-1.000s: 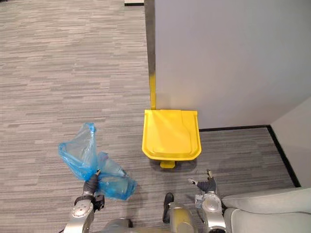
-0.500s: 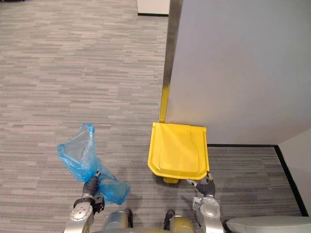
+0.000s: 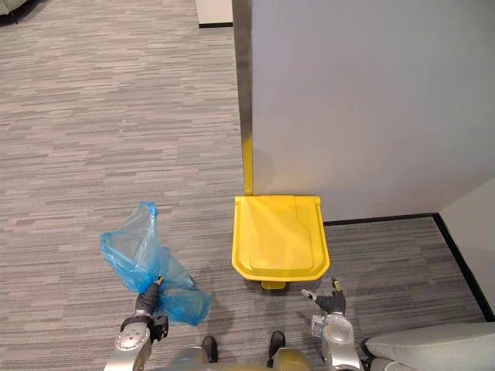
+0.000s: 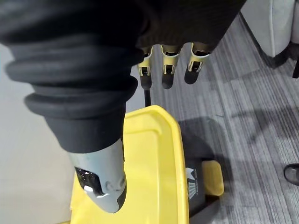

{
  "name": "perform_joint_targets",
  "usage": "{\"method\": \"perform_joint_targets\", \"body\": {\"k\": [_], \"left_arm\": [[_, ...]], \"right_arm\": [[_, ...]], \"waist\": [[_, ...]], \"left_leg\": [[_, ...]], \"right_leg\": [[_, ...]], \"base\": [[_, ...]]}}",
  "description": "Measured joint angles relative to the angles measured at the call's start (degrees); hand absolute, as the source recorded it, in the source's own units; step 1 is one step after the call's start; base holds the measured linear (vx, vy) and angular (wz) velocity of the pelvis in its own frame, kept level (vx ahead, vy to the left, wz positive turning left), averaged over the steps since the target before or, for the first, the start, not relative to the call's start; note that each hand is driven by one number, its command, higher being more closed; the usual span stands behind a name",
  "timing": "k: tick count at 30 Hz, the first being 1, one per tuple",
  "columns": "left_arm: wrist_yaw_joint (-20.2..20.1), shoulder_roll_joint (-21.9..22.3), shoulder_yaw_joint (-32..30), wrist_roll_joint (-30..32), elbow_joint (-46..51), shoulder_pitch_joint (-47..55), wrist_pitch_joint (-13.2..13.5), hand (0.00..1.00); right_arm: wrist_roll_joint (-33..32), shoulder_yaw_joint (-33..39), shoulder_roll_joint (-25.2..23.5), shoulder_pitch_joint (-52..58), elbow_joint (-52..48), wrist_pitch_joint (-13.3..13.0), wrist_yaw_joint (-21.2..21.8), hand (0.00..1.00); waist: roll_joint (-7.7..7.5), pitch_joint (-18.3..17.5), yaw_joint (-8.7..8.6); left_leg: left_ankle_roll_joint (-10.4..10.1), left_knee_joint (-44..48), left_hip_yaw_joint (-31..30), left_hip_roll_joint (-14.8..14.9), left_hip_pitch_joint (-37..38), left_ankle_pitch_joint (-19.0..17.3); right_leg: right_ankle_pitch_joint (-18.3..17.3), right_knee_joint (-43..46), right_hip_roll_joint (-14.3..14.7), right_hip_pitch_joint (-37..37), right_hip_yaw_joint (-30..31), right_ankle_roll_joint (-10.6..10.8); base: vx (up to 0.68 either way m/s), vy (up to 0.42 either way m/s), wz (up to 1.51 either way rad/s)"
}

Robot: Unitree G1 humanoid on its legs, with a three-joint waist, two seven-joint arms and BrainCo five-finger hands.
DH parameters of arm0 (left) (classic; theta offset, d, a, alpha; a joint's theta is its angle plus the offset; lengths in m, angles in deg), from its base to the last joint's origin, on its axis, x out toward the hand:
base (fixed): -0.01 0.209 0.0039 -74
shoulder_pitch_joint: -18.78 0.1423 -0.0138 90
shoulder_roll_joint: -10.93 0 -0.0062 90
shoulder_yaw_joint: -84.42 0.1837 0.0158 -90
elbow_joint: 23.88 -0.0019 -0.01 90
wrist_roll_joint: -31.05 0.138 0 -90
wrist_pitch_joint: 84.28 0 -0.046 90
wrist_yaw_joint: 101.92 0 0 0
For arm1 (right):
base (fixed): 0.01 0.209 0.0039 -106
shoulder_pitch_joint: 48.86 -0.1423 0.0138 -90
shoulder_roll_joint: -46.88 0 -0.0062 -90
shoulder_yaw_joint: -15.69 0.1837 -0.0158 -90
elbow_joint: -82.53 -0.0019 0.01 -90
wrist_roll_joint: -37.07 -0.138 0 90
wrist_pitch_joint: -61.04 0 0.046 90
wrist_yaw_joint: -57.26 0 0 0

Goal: Gather rubbish on tea table into small bin, then transfer packed bag to large trash can.

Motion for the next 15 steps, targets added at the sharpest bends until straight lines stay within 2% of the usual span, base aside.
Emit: {"method": "perform_joint_targets", "body": {"k": [3,7,13,15], "left_arm": [[0.0,-0.3,-0.1,0.0,-0.8,0.4,0.0,1.0],[0.0,-0.5,-0.2,0.0,-1.0,1.1,0.0,1.0],[0.1,-0.7,-0.8,0.0,-1.0,1.1,0.0,1.0],[0.1,-0.9,-0.8,0.0,-1.0,1.0,0.0,1.0]], "right_arm": [[0.1,-0.2,-0.1,0.0,0.2,0.0,0.0,0.0],[0.3,-0.5,0.1,0.1,0.2,0.1,0.1,0.0],[1.5,-0.6,0.1,0.0,0.2,0.3,0.1,0.0],[1.8,-0.6,0.3,-0.2,0.2,0.4,0.1,0.0]], "waist": [[-0.33,-0.2,0.09],[-0.7,-0.5,0.16],[-1.42,-0.9,0.28],[-1.53,-0.9,0.3]], "left_leg": [[0.0,-0.4,0.4,-0.4,-0.2,0.0],[-0.1,-1.0,0.4,-1.2,-0.5,-0.4],[-0.3,-0.7,0.6,-1.2,-1.2,-1.0],[-0.1,1.1,0.8,-1.0,-2.2,-2.3]], "right_leg": [[2.8,-3.3,-0.1,0.5,1.2,0.3],[4.1,-5.6,-0.4,0.4,2.5,1.1],[4.2,-6.2,-0.4,-0.6,4.2,1.1],[3.6,-4.5,-0.2,-1.8,4.8,1.8]], "base": [[-0.13,0.037,-0.19],[-0.1,0.018,-0.16],[-0.01,0.006,-0.12],[0.07,0.011,-0.16]]}}
